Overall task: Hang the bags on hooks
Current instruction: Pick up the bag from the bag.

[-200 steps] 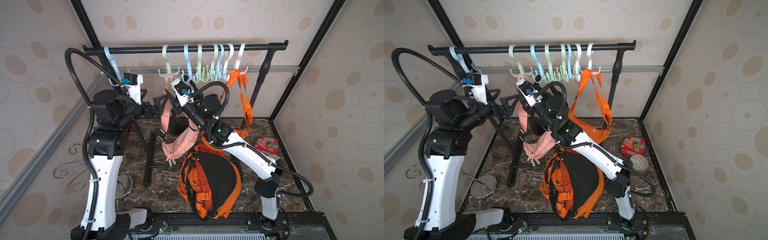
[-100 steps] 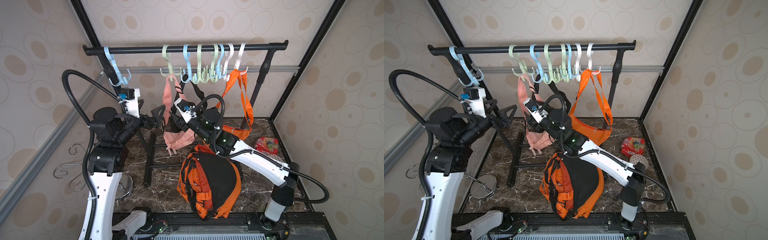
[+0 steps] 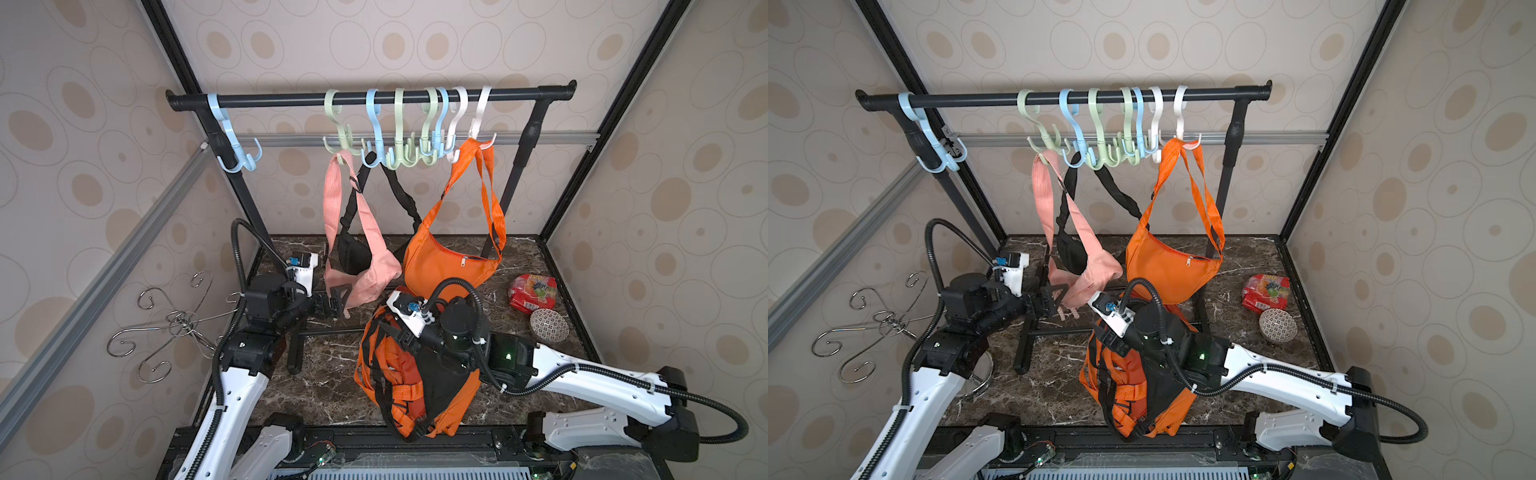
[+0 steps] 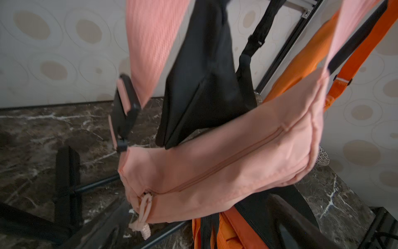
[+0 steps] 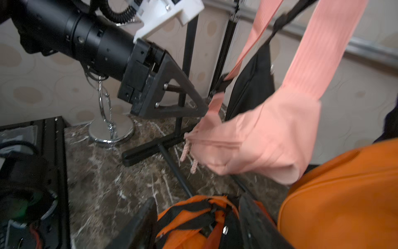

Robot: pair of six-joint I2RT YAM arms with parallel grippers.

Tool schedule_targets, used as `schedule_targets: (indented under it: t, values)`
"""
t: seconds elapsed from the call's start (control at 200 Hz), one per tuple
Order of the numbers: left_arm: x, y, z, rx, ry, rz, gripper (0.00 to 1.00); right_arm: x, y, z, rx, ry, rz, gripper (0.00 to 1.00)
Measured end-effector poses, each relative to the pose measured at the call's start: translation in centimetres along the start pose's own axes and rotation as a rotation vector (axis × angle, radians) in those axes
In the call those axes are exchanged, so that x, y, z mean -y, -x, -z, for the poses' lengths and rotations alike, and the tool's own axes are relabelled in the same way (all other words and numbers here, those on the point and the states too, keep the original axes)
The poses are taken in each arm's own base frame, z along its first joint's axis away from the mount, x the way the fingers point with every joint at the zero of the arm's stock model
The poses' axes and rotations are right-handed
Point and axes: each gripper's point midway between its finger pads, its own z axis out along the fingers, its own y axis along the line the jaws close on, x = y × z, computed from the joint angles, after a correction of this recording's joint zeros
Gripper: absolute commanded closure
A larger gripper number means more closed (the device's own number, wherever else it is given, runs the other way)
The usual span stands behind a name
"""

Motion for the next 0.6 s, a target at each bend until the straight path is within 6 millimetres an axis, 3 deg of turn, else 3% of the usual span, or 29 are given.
schedule_targets:
  t: [0.11, 0.22, 0.38, 0.6]
  values:
    - [0.3, -3.4, -0.5, -0.033, -0.022, 0.037, 0.00, -3.0, -5.1, 1.2, -0.167, 0.126, -0.054, 0.49]
    - [0.3, -5.1, -0.3, -0.034, -0.026, 0.064, 0.00, -7.1, -8.2, 3.0, -0.315, 0.293, -0.106, 0.51]
    - [0.2, -5.3, 0.0, -0.008, -0.020, 0.085, 0.00, -11.6, -11.5, 5.0, -0.472, 0.466, -0.232, 0.58]
    - [0.0, -5.0, 0.4, 0.014, -0.004, 0.094, 0.00, -15.3, -20.7, 3.6, -0.758, 0.496, -0.382, 0.61]
